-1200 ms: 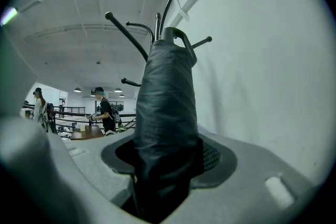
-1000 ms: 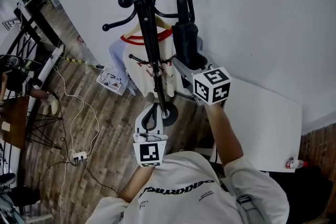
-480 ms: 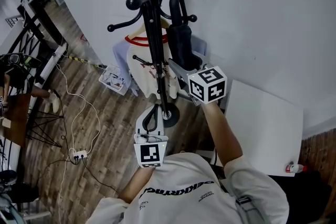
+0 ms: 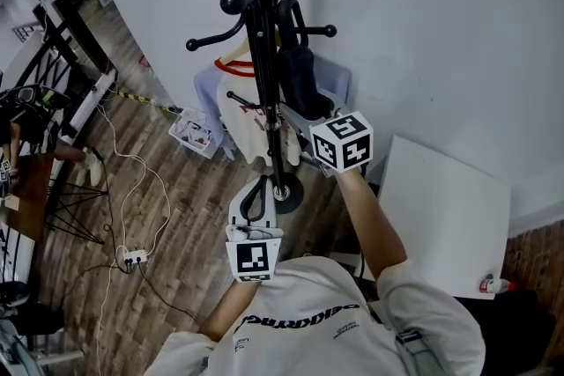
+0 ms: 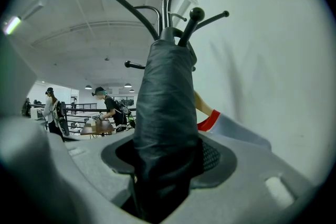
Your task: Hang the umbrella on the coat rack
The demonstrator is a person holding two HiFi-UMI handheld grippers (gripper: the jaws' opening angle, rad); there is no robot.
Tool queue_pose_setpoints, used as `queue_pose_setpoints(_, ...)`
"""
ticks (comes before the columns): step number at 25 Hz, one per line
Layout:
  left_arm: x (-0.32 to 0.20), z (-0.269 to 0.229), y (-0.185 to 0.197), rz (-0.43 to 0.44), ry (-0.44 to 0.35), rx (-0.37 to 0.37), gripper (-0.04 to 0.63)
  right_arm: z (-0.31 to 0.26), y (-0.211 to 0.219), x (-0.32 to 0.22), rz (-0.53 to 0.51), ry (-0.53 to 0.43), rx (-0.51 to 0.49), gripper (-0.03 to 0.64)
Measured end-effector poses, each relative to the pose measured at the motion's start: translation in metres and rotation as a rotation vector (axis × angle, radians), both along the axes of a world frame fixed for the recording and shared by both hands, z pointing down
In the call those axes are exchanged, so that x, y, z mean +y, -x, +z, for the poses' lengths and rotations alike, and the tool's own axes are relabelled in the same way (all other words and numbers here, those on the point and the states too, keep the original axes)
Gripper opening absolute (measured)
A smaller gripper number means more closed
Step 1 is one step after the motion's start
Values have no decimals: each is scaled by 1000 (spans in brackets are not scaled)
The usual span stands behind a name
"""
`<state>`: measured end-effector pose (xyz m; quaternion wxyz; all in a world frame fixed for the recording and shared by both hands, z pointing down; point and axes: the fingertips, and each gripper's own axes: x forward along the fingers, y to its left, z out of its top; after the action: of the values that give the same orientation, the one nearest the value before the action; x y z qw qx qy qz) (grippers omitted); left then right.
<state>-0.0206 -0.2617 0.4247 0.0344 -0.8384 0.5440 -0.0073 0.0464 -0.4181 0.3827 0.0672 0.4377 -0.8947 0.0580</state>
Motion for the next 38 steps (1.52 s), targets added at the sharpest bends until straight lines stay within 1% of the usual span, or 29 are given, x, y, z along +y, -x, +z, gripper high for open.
queue_pose_setpoints(9,4,5,6,-12,11,-12,-3,22,5,-3,-3,21,27,258)
queue_pose_setpoints(19,10,4,8,-9,18,-16,-3,42,7,-4,8,9,35,259)
queue_pose_setpoints(29,7,7,13,-22,21,-23,-2,52,13,-19,0,4,15,262)
queue_pose_setpoints(38,6,10,23,-46,26,-26,-3,56,25,-40,-13,-7,30,264)
